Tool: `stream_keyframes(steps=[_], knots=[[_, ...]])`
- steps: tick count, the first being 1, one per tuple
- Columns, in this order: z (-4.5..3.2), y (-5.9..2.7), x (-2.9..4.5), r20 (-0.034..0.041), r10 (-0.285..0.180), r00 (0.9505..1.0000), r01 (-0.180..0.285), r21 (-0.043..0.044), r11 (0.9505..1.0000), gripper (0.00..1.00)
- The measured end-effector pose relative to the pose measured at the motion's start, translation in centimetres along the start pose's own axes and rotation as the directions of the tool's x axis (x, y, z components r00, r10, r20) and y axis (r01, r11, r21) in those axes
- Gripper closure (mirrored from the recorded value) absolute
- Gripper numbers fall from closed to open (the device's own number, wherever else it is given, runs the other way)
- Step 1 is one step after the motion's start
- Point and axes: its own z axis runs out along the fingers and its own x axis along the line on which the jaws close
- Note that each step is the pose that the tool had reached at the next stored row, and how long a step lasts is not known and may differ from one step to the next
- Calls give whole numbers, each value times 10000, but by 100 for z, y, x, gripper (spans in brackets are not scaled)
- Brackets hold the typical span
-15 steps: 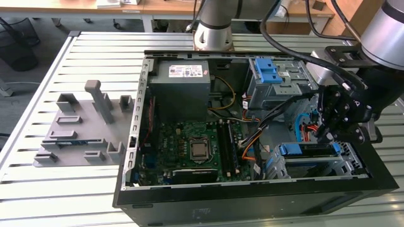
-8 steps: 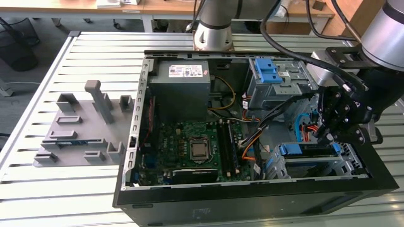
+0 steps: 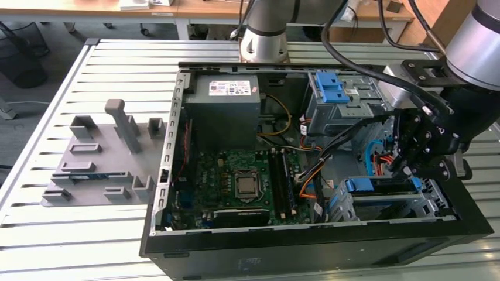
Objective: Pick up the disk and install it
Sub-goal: 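Insert the first disk wire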
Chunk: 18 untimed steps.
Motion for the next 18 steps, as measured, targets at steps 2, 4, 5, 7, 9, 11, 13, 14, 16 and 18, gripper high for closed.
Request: stream_keyframes(steps=[2,4,5,7,9,11,13,14,16,18], knots=[[5,4,1,-1,26,10000,-26,-1,10000,83],[12,6,4,0,36,10000,-36,-2,10000,83],[15,7,6,-1,39,10000,-39,-2,10000,83],[20,11,8,-2,49,10000,-49,-2,10000,83],[25,13,11,-2,62,10000,-62,-2,10000,83],[29,15,13,-3,78,10000,-78,-3,10000,83],[34,17,14,-2,99,10000,-99,-4,10000,83],[36,18,14,-3,109,9999,-109,-4,9999,83],[42,19,14,-2,111,9999,-111,-4,9999,83],[46,19,14,-3,112,9999,-112,-4,9999,83]])
